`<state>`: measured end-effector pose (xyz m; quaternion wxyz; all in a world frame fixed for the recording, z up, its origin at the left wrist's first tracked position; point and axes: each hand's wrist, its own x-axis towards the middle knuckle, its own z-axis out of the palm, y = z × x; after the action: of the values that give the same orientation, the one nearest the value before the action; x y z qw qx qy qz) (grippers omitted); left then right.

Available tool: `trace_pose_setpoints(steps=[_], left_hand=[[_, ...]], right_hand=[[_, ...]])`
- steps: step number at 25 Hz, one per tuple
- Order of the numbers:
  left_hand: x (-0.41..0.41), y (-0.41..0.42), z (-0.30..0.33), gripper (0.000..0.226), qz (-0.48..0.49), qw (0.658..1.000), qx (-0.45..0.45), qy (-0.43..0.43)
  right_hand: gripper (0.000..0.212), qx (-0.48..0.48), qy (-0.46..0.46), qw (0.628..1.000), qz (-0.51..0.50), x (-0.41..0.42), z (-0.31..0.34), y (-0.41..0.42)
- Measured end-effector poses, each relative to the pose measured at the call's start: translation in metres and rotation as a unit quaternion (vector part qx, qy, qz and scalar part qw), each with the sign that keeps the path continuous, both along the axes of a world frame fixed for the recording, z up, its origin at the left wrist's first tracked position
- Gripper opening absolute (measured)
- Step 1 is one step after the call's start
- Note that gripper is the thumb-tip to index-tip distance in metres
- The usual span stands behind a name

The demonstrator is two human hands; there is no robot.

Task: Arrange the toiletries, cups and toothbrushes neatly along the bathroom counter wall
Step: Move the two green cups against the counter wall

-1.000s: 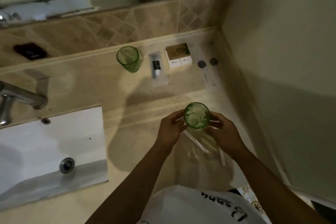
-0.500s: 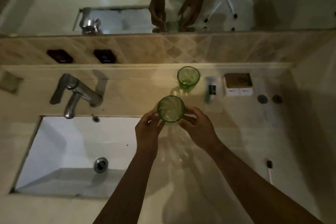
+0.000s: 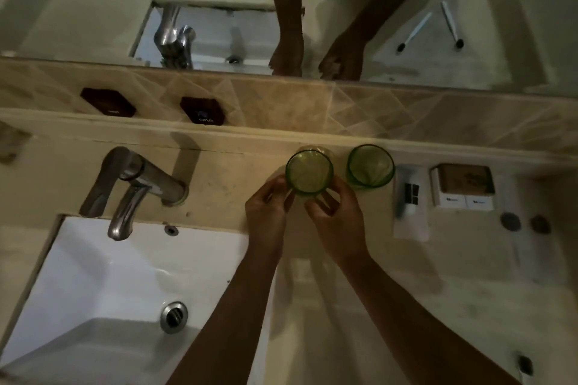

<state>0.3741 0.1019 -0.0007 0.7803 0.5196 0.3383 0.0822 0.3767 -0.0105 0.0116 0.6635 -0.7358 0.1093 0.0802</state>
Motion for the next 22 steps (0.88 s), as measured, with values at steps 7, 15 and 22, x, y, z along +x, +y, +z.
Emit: trace_pose_setpoints(steps=[7, 15, 22], left_hand=[[0.018, 0.005, -0.010, 0.020, -0.006, 0.999, -0.003, -0.034], [0.021, 0.008, -0.021, 0.018, -0.013, 0.998, 0.047, -0.037], [0.024, 0.013, -0.018, 0.023, -0.030, 0.999, 0.016, -0.017]], right_hand=[[0.060, 0.025, 0.010, 0.999, -0.019, 0.014, -0.015, 0.010], [0.070, 0.024, 0.020, 0.999, -0.017, 0.014, -0.024, 0.016], [0.082, -0.005, 0.040, 0.999, 0.024, 0.020, -0.026, 0.015]])
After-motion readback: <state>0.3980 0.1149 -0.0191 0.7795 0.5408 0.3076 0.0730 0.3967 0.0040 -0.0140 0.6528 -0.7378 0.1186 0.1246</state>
